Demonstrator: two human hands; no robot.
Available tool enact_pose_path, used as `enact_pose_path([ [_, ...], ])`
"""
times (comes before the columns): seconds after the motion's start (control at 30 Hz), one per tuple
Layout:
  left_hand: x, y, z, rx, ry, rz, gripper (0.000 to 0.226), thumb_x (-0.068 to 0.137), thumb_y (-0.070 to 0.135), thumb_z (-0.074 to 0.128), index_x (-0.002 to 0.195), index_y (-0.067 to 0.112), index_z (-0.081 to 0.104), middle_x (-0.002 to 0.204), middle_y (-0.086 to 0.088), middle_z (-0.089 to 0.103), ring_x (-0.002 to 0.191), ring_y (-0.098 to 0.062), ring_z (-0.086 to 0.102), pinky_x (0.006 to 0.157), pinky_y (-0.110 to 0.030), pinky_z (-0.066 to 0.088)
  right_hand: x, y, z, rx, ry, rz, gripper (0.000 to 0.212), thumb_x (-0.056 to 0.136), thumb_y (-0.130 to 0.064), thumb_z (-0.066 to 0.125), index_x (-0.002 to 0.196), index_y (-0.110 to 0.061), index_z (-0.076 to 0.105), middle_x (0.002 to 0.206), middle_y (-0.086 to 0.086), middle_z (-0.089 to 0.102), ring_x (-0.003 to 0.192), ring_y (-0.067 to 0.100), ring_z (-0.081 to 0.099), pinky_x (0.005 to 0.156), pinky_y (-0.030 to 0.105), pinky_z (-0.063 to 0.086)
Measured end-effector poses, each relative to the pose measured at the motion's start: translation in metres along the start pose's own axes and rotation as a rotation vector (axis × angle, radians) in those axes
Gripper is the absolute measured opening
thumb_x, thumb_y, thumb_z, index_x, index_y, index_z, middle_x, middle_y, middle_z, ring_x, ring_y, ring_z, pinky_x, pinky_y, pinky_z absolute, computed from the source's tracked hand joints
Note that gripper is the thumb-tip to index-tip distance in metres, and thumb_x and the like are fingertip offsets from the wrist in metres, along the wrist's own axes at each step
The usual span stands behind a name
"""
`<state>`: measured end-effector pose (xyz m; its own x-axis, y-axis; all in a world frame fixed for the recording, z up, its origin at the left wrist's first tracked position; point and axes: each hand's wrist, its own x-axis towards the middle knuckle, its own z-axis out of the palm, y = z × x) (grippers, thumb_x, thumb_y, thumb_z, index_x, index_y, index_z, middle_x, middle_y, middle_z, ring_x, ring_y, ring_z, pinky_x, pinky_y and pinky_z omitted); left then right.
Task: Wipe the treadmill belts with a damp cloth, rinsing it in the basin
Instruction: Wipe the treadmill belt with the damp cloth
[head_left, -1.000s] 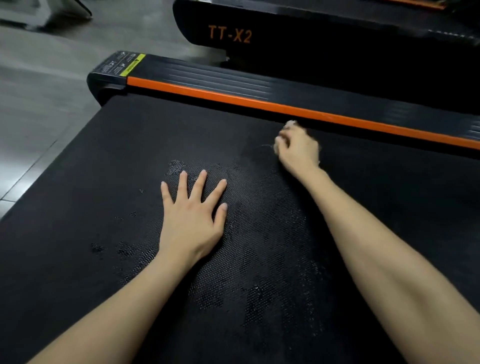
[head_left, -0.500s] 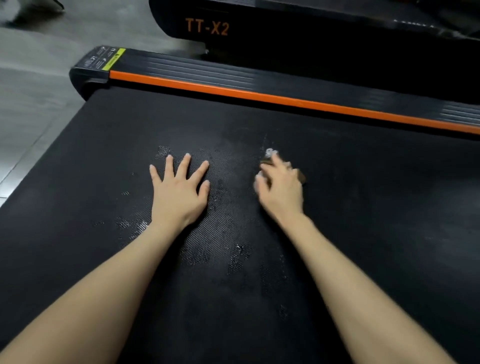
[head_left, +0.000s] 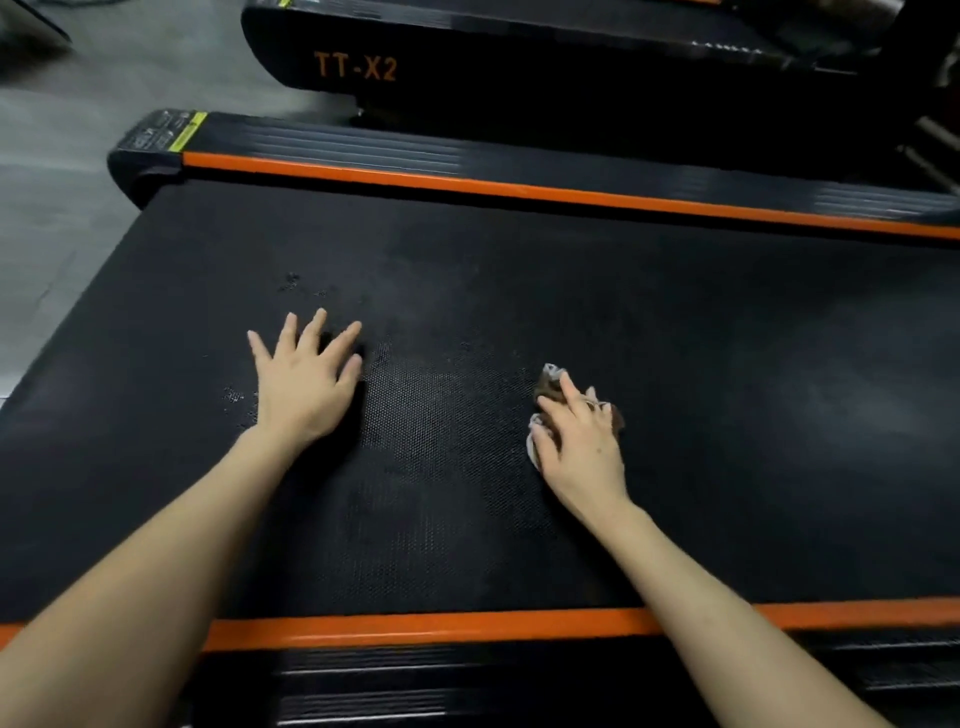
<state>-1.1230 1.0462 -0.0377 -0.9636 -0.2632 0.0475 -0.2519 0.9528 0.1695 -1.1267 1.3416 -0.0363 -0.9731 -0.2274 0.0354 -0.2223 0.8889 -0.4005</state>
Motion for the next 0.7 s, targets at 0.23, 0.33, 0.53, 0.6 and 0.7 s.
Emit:
enact_pose_path([
  [0.23, -0.037, 0.009, 0.019, 0.063, -0.047, 0.047, 0.050, 0.099, 0.049, 0.021, 0.148, 0.041, 0.019, 0.159, 0.000, 0.012, 0.146, -0.031, 0.003, 0.112, -0.061, -0.001, -0.051, -0.061, 0.020, -0.001, -0.290, -0.550, 0.042, 0.094, -0.034, 0.044, 0.131, -0.016, 0.054, 0.155, -0.003, 0.023, 0.141, 0.039, 0.016, 0.116, 0.051, 0.011],
  [0.33, -0.037, 0.007, 0.021, 0.047, -0.030, 0.048, 0.050, 0.099, 0.050, 0.023, 0.148, 0.041, 0.022, 0.159, 0.001, 0.015, 0.146, -0.031, 0.004, 0.113, -0.060, 0.000, -0.055, -0.007, -0.005, -0.005, -0.305, -0.630, 0.051, 0.092, -0.041, 0.039, 0.134, -0.016, 0.051, 0.154, -0.006, 0.020, 0.142, 0.035, 0.017, 0.117, 0.042, 0.010],
  [0.53, -0.038, 0.013, 0.015, 0.032, -0.076, -0.010, 0.049, 0.099, 0.050, 0.020, 0.148, 0.043, 0.017, 0.160, 0.003, 0.010, 0.147, -0.028, 0.000, 0.114, -0.058, -0.002, -0.058, 0.052, -0.032, 0.075, -0.244, -0.425, 0.047, 0.093, -0.040, 0.042, 0.136, -0.024, 0.047, 0.152, -0.014, 0.014, 0.145, 0.019, 0.006, 0.119, 0.035, 0.005],
  [0.6, -0.041, 0.017, 0.013, 0.031, -0.090, -0.033, 0.050, 0.099, 0.050, 0.021, 0.148, 0.042, 0.017, 0.160, 0.003, 0.009, 0.147, -0.028, 0.000, 0.114, -0.058, -0.001, -0.056, 0.049, -0.027, 0.087, -0.205, -0.444, 0.052, 0.088, -0.043, 0.038, 0.135, -0.022, 0.049, 0.154, -0.009, 0.018, 0.145, 0.019, 0.006, 0.118, 0.033, 0.002],
  [0.7, -0.049, 0.018, 0.005, 0.032, -0.089, -0.046, 0.049, 0.100, 0.048, 0.022, 0.149, 0.040, 0.019, 0.160, 0.002, 0.009, 0.146, -0.030, 0.000, 0.115, -0.056, 0.000, -0.055, 0.053, -0.026, 0.104, -0.188, -0.503, 0.054, 0.087, -0.044, 0.038, 0.136, -0.022, 0.048, 0.152, -0.013, 0.017, 0.145, 0.017, 0.005, 0.116, 0.029, -0.001],
])
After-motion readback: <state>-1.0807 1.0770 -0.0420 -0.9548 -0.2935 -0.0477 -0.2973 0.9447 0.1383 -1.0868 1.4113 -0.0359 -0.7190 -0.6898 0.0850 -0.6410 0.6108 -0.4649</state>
